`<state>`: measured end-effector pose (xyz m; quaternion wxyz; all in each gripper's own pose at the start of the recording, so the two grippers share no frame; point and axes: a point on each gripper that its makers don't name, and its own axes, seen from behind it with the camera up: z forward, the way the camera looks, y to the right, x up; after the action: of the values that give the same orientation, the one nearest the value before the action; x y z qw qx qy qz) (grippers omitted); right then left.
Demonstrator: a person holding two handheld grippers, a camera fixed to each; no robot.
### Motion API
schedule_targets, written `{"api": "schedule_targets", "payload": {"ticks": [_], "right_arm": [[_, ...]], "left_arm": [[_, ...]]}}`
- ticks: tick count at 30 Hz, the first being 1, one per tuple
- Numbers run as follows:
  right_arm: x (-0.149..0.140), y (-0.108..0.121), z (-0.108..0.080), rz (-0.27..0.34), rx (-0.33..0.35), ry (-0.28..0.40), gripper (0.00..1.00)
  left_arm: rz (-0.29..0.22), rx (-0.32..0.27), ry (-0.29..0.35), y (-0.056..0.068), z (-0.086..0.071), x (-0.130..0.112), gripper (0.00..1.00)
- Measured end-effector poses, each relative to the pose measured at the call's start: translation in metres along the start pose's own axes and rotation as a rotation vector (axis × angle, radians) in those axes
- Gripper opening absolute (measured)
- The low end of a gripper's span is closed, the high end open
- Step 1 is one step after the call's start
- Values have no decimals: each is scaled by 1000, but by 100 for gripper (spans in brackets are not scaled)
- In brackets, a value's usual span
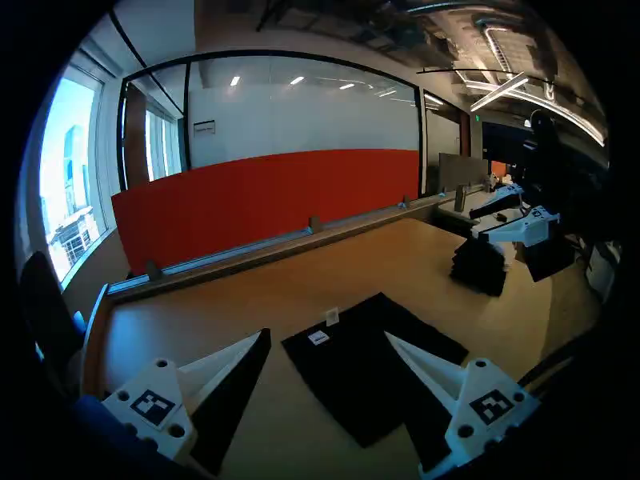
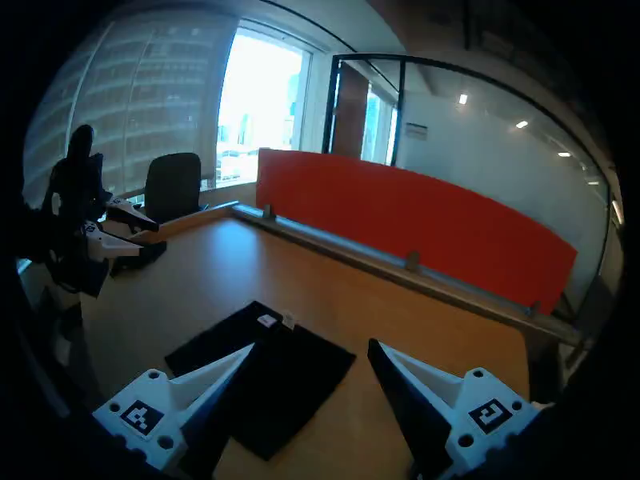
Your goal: Fold towel
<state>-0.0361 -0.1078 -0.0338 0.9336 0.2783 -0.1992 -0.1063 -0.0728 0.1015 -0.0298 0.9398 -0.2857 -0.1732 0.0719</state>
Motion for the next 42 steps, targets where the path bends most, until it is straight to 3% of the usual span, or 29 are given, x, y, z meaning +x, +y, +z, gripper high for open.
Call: {"api": "schedule_targets", "payload": {"ticks": [14, 32, 42], "right_arm": [[-52, -14, 18, -11, 31, -63, 100], [-124, -32, 43, -41, 64, -136, 100], [-159, -42, 53, -54, 87, -189, 100]], "left_arm": [[-5, -34, -87, 18, 17, -58, 94], [63, -45, -188, 24, 38, -126, 94], [58, -73, -228, 34, 50, -153, 94]]}}
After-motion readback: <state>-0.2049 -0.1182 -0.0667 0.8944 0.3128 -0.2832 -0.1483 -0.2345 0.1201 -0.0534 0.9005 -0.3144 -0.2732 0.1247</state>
